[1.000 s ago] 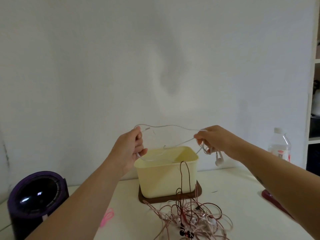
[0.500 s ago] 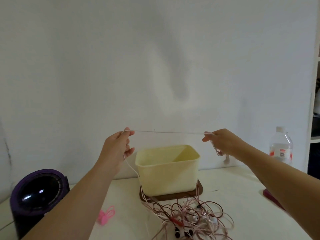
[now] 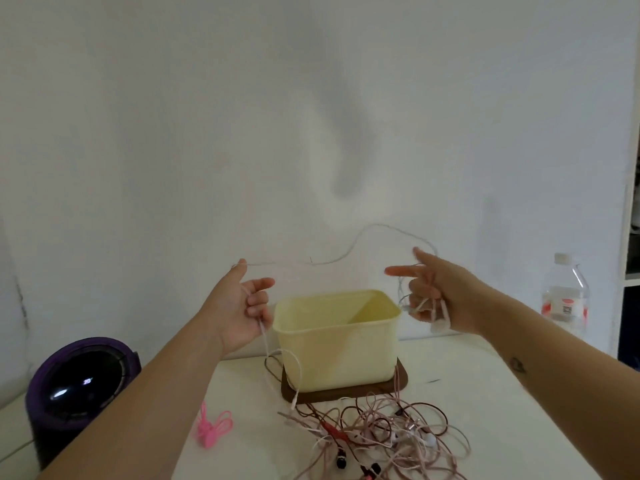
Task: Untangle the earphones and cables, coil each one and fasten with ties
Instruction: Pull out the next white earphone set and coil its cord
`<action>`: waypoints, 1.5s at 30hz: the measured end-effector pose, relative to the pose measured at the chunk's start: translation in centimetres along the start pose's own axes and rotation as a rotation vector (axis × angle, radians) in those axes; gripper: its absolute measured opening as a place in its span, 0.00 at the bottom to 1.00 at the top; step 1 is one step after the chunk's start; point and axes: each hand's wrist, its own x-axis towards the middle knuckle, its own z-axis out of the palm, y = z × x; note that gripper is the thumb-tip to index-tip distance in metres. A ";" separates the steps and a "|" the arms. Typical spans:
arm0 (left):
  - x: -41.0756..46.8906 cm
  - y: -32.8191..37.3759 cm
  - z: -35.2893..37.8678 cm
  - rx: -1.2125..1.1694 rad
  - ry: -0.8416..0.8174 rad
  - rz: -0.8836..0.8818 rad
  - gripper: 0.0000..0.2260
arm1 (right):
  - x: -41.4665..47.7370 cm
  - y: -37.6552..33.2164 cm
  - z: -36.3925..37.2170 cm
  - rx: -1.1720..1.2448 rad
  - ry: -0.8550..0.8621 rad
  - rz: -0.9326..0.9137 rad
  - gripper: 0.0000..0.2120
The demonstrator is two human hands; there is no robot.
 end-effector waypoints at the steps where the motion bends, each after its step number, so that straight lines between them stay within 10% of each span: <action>1: -0.3 0.1 1.1 -0.023 -0.033 0.012 0.22 | -0.3 0.3 1.3 -0.094 -0.072 0.000 0.21; 8: -2.8 1.0 7.3 -0.067 -0.194 0.115 0.20 | -1.2 2.9 9.1 -0.541 -0.378 -0.258 0.07; 21: -3.3 3.4 6.3 0.189 -0.052 0.419 0.15 | 2.7 0.0 0.1 -1.247 0.439 -0.323 0.12; 32: -2.0 1.6 3.6 0.869 0.004 0.334 0.13 | 1.7 -0.6 -0.8 -1.026 0.267 0.034 0.35; 45: 0.1 -1.2 -1.6 1.751 0.048 0.319 0.17 | 1.5 -2.3 -0.8 -0.890 0.661 -0.511 0.07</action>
